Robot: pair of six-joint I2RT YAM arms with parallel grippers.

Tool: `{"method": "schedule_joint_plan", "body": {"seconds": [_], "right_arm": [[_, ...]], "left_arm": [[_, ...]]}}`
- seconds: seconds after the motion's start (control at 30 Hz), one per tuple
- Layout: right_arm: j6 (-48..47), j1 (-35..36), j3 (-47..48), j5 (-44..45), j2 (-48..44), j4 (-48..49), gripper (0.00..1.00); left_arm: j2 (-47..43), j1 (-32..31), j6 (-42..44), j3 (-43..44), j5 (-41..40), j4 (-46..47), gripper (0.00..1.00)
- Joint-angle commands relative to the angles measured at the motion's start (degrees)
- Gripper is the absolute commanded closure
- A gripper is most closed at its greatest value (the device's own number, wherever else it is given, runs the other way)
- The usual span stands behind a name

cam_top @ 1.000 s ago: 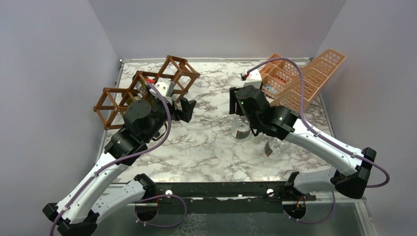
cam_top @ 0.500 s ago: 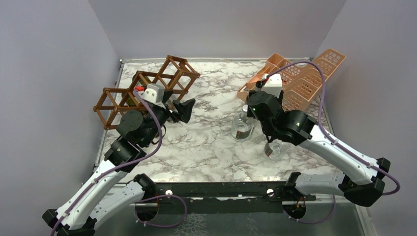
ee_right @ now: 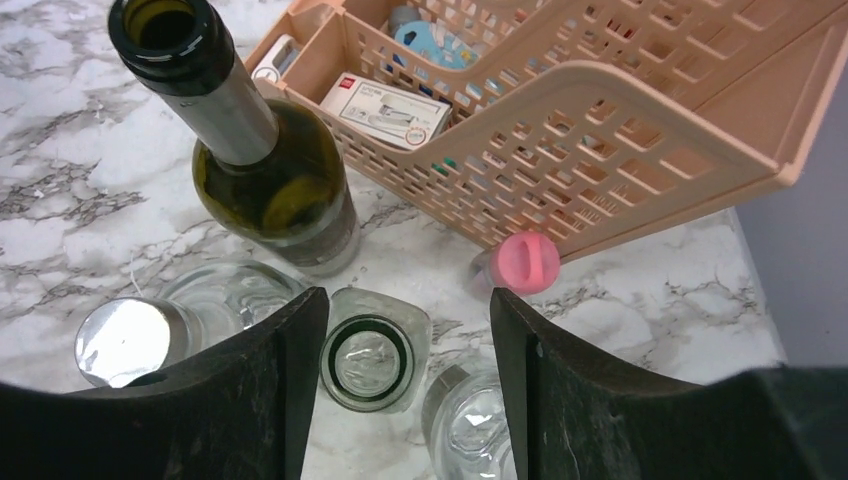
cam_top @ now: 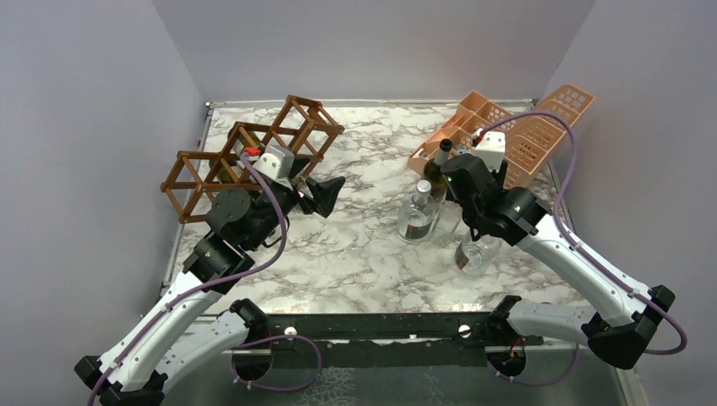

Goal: Put the wine bottle on the wine rack

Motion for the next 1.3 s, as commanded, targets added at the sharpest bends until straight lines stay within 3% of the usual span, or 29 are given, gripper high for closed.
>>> {"method": "schedule_joint_plan", "body": {"seconds": [0.0,0.4,0.53,0.73,0.93,1.27], "right_arm": [[0.0,-2.0,-2.4,-5.8,-0.6,2.7,0.39],[-2.7,-2.3,-4.7,-10.7,-2.2,3.9,0.69],[-6.6,-2.3,-3.1,-14.2,-2.9,3.1,0.85],[-11.6,-2.2,0.6,-21.4,-4.1,0.1,0.97],[-14.3,-2.2,3.1,-31.4,-4.8,-0.9,0.99],[-17.1,-2.2,-1.8,-48.9,-4.7,10.0,0.99]], "left_arm": [[-0.3,0.0,0.9,-0.2,2.3,1.5,0.01],[0.9,0.0,1.1,-0.5,2.7,1.7,0.01],[1.3,0.0,1.1,-0.5,3.3,1.3,0.01],[3.0,0.0,1.3,-0.5,5.6,0.3,0.01],[5.1,0.0,0.7,-2.2,6.4,0.7,0.07],[7.7,0.0,0.6,-11.6,22.0,10.1,0.01]]}}
